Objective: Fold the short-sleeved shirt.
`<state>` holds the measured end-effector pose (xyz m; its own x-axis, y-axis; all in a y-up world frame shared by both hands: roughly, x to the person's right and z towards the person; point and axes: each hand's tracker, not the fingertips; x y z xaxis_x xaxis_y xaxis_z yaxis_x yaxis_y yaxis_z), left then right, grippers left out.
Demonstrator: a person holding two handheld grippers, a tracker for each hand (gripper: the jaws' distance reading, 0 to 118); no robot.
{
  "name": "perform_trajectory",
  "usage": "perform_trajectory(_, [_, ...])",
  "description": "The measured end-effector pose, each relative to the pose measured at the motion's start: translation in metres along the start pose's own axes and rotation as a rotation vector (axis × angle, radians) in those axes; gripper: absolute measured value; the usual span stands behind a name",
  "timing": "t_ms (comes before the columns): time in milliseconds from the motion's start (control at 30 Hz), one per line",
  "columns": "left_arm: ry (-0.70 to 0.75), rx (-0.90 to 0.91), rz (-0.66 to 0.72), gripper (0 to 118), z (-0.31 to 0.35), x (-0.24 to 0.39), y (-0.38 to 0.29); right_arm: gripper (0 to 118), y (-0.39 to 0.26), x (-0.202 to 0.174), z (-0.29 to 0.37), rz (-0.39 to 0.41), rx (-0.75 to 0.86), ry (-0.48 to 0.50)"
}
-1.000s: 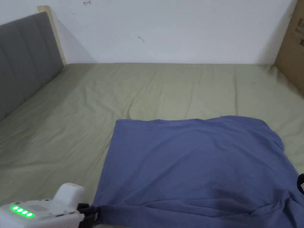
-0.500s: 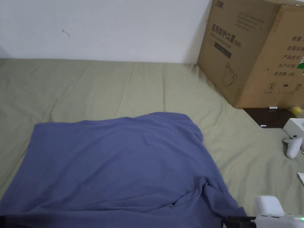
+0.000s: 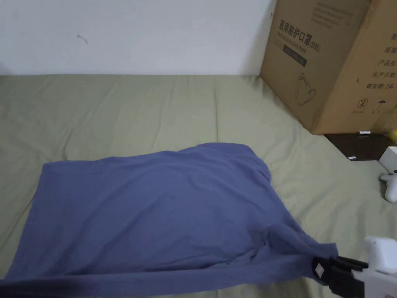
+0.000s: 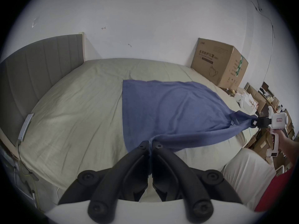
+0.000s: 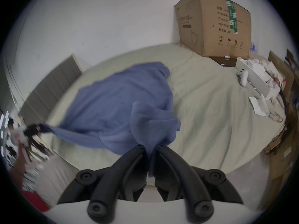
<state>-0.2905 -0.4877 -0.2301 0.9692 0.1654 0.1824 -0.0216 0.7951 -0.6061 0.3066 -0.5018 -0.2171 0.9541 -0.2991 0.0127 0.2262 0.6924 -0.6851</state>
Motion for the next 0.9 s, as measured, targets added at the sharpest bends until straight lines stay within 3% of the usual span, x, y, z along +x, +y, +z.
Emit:
perform_trajectory(200, [-0.022,-0.047,0.103,3,-0.062,-0.025,0.067,6,0.083,-0.006,-0.048,-0.068,-0.048,-0.007])
perform_trajectory(400, [0.061,-0.172,0.137,4,-0.159,-0.05,0.096,7,0.143,-0.004,-0.167,-0.078,-0.196,-0.085])
perform_trajectory(433, [0.073,-0.197,0.14,9,-0.171,-0.054,0.096,11,0.146,-0.004,-0.185,-0.08,-0.214,-0.117])
perform_trajectory(500, [0.092,-0.229,0.152,58,-0.189,-0.059,0.087,48,0.146,0.002,-0.213,-0.086,-0.239,-0.149])
perform_trajectory(533, [0.125,-0.24,0.151,71,-0.193,-0.06,0.083,58,0.143,0.0,-0.22,-0.077,-0.223,-0.198])
perform_trajectory(567, [0.134,-0.254,0.148,71,-0.197,-0.062,0.08,58,0.14,-0.002,-0.224,-0.055,-0.195,-0.231])
perform_trajectory(600, [0.129,-0.276,0.155,103,-0.198,-0.065,0.074,88,0.136,-0.003,-0.224,-0.037,-0.174,-0.24])
perform_trajectory(633, [0.125,-0.264,0.158,118,-0.194,-0.066,0.072,108,0.134,-0.004,-0.22,-0.012,-0.155,-0.249])
perform_trajectory(667, [0.125,-0.235,0.169,118,-0.187,-0.067,0.071,115,0.132,-0.007,-0.214,0.016,-0.119,-0.244])
perform_trajectory(833, [0.079,-0.094,0.268,114,-0.134,-0.061,0.074,115,0.12,-0.04,-0.143,0.094,-0.029,-0.213])
perform_trajectory(900, [0.034,0.014,0.29,111,-0.096,-0.048,0.072,114,0.105,-0.056,-0.099,0.088,0.111,-0.098])
